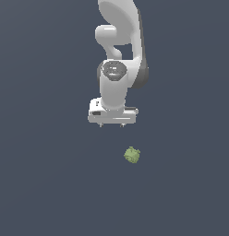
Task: Pick up the object and move it to a goal position.
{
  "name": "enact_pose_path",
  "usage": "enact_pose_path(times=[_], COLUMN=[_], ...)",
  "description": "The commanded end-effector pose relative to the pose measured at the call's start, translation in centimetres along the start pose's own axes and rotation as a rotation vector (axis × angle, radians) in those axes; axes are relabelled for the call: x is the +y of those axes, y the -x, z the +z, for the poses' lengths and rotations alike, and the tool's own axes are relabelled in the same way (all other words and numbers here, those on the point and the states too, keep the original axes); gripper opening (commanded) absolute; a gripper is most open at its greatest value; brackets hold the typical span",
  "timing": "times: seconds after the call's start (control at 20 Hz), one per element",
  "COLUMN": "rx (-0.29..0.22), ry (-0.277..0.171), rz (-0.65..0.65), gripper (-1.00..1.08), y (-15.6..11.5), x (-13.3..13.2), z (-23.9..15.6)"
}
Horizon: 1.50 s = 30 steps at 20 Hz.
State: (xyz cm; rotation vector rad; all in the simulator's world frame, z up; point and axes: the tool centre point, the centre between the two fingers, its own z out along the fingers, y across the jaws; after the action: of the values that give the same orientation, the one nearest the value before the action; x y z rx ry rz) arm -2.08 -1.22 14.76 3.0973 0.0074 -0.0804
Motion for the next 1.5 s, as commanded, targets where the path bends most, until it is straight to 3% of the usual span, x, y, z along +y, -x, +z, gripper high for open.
enact_pose_path(times=[0.0,0.55,1.45], rx=[0.001,0.008,0.043], ry=[0.000,0.004,-0.004], rz=[-0.013,-0.203,-0.767], gripper=[1.00,1.00,1.00], y=[-0.2,-2.3,-8.2], x=[-0.1,-1.8,-7.4], z=[0.0,0.7,3.1])
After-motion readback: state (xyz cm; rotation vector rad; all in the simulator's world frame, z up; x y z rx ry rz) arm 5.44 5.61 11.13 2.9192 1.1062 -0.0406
